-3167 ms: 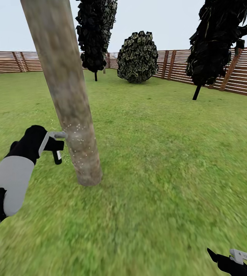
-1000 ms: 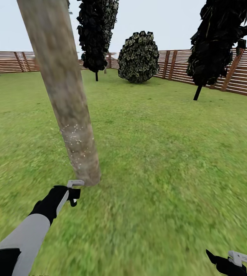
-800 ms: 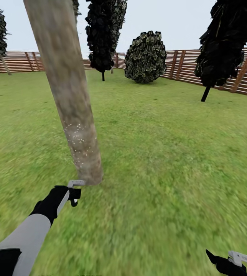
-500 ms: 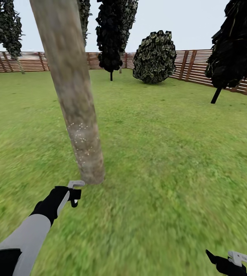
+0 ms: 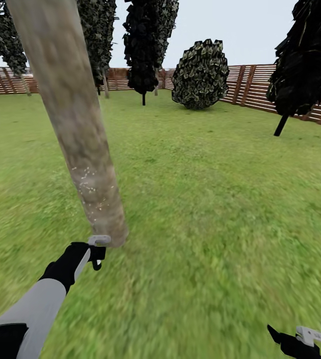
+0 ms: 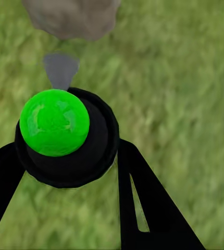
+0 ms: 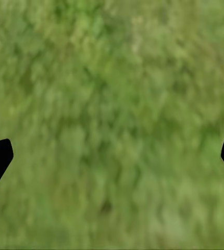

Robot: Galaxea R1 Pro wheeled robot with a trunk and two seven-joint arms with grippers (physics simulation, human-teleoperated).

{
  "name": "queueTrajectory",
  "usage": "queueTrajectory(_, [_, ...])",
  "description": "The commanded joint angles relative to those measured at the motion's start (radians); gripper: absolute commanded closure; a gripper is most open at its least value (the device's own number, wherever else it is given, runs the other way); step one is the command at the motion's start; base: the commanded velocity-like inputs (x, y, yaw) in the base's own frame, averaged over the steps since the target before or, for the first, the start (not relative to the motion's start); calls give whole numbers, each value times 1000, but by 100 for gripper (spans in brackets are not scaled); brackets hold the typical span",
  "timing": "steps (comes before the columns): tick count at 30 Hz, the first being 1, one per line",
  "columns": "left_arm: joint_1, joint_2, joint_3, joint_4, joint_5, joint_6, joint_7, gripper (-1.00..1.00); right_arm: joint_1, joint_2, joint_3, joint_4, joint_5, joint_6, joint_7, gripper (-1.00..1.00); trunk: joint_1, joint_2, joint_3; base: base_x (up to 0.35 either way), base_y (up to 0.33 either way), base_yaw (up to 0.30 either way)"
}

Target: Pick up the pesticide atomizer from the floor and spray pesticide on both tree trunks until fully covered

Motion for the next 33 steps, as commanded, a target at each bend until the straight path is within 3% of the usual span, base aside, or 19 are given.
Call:
queueTrajectory(1, [0,0,0,0,0,0,1,100,0,0,0,0,0,0,0,-100,0,0,0,230,-205,96])
queueTrajectory(20, [0,0,0,7,-2,6,1,100,0,0,-1,0,0,0,0,-100,0,0,0,82,-258,266])
queueTrajectory(29, [14,5,3,99,-5,3,10,100,0,-3,-2,-1,0,0,0,-100,0,0,0,229,-185,47])
queueTrajectory(33, [27,4,3,155,11,-8,10,100,0,-2,-2,0,0,0,0,-100,0,0,0,243,-176,5])
